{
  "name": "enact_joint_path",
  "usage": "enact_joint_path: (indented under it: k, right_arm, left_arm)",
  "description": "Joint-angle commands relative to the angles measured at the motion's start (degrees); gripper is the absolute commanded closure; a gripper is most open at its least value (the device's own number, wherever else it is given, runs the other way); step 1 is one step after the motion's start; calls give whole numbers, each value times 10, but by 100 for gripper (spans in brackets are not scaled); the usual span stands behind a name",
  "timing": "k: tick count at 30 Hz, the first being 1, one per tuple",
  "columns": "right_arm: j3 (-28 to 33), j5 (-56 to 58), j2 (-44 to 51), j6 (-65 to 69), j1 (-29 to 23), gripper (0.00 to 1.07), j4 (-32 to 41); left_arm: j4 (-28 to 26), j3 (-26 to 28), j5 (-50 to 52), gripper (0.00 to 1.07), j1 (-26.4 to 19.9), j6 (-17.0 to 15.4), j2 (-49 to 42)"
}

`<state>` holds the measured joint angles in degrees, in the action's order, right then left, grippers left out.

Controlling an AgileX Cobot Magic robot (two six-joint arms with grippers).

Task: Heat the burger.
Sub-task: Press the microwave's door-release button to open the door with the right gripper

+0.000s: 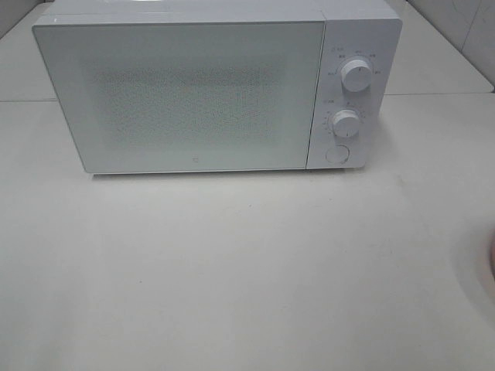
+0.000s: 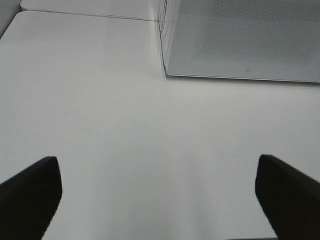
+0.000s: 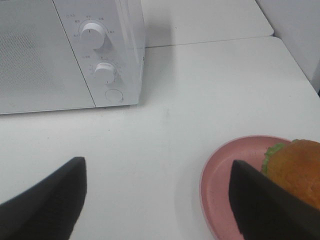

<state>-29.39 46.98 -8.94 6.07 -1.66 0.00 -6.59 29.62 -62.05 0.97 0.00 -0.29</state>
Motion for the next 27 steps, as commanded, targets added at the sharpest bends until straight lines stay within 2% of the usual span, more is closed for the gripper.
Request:
enact_joint_path:
  k: [1,14,27]
  right_arm:
    - [-5,-56,-41,-7,1,32,0]
    - [-4,-225,-201,-23,1,32,0]
    - [-4,-323,-313,-22,1,32,0]
  left_arm:
    - [-3,-1,9,9,1,0,-14]
    - [-3,-1,9,9,1,0,-14]
    - [-3,-1,9,9,1,0,-14]
